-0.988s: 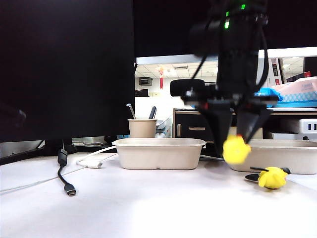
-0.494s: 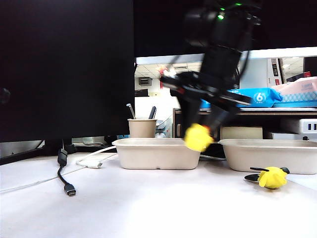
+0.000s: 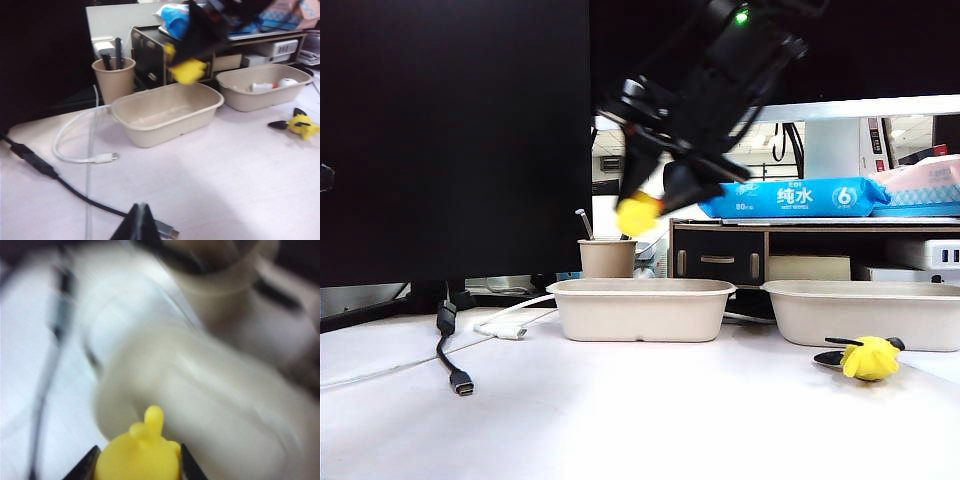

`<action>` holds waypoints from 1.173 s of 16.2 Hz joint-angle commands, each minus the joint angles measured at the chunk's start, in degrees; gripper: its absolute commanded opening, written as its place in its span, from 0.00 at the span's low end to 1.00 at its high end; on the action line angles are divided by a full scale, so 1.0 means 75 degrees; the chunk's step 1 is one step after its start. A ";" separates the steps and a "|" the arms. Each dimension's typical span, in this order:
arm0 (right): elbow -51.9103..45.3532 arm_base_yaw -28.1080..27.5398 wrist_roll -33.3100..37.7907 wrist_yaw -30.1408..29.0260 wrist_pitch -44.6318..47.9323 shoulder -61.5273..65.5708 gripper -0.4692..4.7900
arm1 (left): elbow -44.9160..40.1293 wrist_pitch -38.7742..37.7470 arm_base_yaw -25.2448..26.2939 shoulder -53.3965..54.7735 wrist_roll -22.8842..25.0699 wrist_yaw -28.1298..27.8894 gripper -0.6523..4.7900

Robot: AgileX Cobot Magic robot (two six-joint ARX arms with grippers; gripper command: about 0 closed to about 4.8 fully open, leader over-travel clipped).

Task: Put the dolls with similar colors into the same paper box, while dolls with different colors go into separate paper boxes.

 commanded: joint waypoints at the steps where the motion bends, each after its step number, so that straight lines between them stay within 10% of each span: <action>1: 0.0119 0.0119 0.0006 -0.0157 0.0729 0.0318 0.47 | 0.0006 0.0099 0.0017 -0.0003 -0.0012 0.0026 0.11; 9: 0.0189 0.0516 -0.0082 -0.0026 0.1504 0.0848 0.59 | 0.0006 0.0099 0.0017 -0.0003 -0.0012 0.0026 0.11; 13: 0.1142 0.0300 -0.0152 0.0119 -0.1110 0.0443 0.59 | 0.0006 0.0102 -0.0638 0.0737 -0.0012 0.0003 0.11; 19: 0.1262 0.0242 -0.0810 0.2320 -0.5680 -0.0254 0.62 | 0.0006 0.0102 -0.1711 0.2247 -0.0012 0.0026 0.11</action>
